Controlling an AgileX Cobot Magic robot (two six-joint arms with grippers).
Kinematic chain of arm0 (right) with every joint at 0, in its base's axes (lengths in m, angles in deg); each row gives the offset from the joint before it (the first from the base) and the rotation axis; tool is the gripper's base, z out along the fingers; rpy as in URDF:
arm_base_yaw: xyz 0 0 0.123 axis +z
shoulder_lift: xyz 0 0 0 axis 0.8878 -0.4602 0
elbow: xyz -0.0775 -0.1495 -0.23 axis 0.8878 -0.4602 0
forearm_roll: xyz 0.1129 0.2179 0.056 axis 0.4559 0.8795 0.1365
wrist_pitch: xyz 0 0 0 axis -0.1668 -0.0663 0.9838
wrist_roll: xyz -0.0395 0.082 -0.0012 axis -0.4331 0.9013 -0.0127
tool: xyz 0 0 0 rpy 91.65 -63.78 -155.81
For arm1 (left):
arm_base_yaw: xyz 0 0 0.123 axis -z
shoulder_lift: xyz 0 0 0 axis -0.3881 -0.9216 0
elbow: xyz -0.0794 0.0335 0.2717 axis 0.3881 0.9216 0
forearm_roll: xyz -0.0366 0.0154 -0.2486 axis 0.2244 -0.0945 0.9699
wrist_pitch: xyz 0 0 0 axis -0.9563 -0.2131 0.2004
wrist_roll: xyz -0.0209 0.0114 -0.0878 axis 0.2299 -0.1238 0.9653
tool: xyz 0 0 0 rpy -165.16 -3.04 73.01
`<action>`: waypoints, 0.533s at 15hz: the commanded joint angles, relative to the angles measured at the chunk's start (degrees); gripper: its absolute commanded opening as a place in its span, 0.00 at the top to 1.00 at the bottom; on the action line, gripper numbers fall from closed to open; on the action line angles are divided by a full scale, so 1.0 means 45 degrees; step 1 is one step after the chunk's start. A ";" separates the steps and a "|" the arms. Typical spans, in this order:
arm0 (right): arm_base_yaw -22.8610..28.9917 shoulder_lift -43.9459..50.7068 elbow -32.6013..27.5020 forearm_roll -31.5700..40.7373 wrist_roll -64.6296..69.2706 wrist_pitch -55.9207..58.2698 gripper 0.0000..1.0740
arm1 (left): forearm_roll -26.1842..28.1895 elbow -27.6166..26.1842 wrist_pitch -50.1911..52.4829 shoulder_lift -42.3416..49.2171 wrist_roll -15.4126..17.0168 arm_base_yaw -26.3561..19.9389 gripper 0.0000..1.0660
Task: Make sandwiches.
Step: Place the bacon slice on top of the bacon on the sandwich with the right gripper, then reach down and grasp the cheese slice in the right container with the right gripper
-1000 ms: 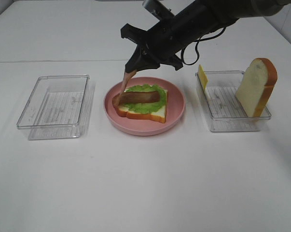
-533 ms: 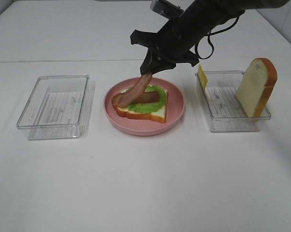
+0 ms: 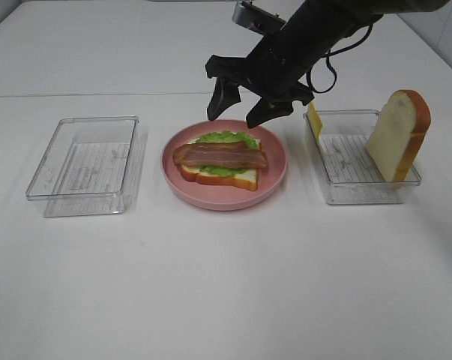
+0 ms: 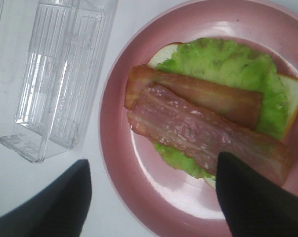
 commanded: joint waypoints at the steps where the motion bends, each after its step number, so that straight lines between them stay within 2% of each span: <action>1: 0.0025 0.0662 0.0038 -0.0904 0.0025 0.0013 0.37 | 0.0038 0.0038 0.0140 0.0178 0.0000 -0.0051 0.24; 5: 0.0025 0.1426 0.0267 -0.4393 0.1808 0.0598 0.37 | 0.0038 0.0038 0.0140 0.0178 0.0000 -0.0051 0.24; 7: 0.0000 0.1426 0.1082 -0.7181 0.3463 0.1833 0.37 | 0.0038 0.0038 0.0140 0.0178 0.0000 -0.0051 0.24; 8: 0.0000 0.1426 0.1120 -0.7398 0.3552 0.1846 0.37 | 0.0038 0.0038 0.0140 0.0178 0.0000 -0.0051 0.24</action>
